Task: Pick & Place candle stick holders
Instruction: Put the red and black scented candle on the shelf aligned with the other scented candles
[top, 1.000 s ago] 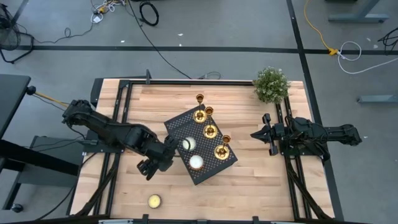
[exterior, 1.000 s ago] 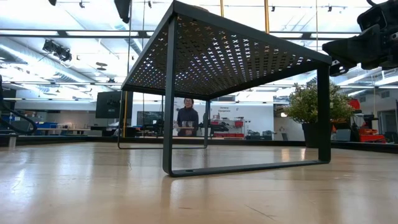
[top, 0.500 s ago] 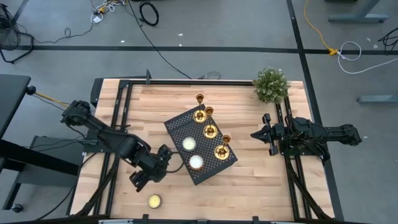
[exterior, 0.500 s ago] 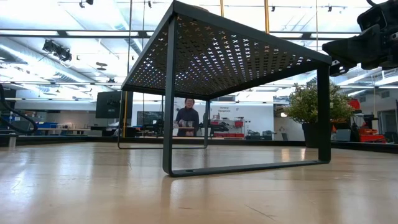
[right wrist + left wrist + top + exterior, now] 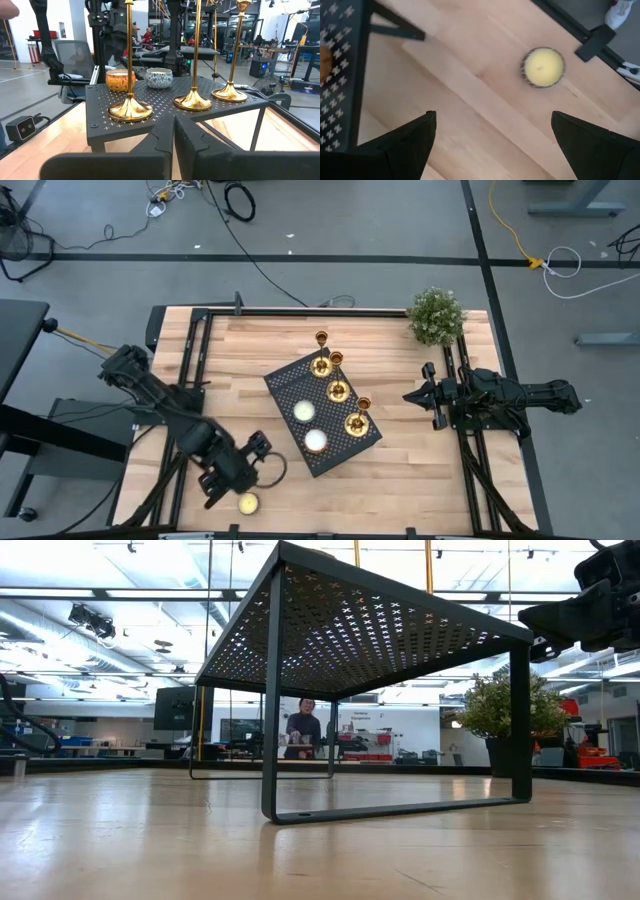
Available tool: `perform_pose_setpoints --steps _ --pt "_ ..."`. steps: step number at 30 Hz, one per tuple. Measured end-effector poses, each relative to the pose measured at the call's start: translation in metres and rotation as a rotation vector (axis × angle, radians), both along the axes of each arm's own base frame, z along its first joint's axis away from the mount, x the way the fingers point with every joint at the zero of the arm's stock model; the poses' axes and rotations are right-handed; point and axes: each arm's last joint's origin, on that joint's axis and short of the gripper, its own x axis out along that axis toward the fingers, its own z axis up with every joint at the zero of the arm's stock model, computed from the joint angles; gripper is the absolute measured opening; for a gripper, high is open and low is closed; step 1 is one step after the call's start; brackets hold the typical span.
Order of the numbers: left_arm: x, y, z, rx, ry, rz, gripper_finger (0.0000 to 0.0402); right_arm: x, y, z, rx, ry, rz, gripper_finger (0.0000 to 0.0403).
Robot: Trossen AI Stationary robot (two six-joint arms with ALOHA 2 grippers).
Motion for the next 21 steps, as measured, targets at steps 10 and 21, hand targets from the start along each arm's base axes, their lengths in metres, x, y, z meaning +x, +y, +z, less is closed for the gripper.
perform_pose_setpoints --steps 10,21 --pt "-0.022 -0.030 0.002 0.013 -0.076 -0.107 0.0397 0.000 0.000 0.000 0.000 0.000 0.000 0.0018" --pt "-0.036 -0.046 0.000 0.039 -0.133 -0.195 0.0397 0.000 0.000 0.000 0.000 0.000 0.000 0.0018"
